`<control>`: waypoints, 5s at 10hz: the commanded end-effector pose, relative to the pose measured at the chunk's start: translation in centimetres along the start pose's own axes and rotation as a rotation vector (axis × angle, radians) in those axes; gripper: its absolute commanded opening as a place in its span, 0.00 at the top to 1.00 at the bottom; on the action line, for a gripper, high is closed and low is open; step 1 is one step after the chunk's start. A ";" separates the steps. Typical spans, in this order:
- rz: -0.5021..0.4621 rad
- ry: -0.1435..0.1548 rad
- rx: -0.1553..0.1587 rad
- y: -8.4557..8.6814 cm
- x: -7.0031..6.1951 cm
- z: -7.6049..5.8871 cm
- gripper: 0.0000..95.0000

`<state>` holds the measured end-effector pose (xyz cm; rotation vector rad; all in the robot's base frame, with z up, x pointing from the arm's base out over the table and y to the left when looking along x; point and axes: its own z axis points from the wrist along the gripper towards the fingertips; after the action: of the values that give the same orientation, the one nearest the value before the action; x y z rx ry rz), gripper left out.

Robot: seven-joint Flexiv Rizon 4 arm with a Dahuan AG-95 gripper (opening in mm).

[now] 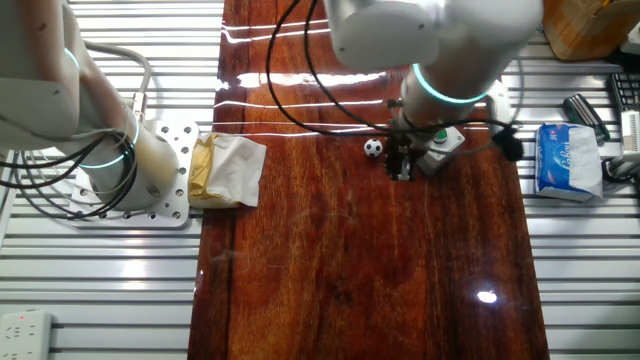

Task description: Push the soccer ball into the goal

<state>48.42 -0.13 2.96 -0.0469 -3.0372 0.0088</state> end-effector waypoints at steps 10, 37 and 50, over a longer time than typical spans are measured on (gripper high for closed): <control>0.152 -0.012 -0.032 7.3 -0.8 0.6 1.00; 0.159 -0.037 -0.024 2.6 3.1 1.7 1.00; 0.219 -0.030 -0.074 9.9 -2.7 2.5 1.00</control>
<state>51.08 9.78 0.62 -0.3897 -3.0452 -0.0900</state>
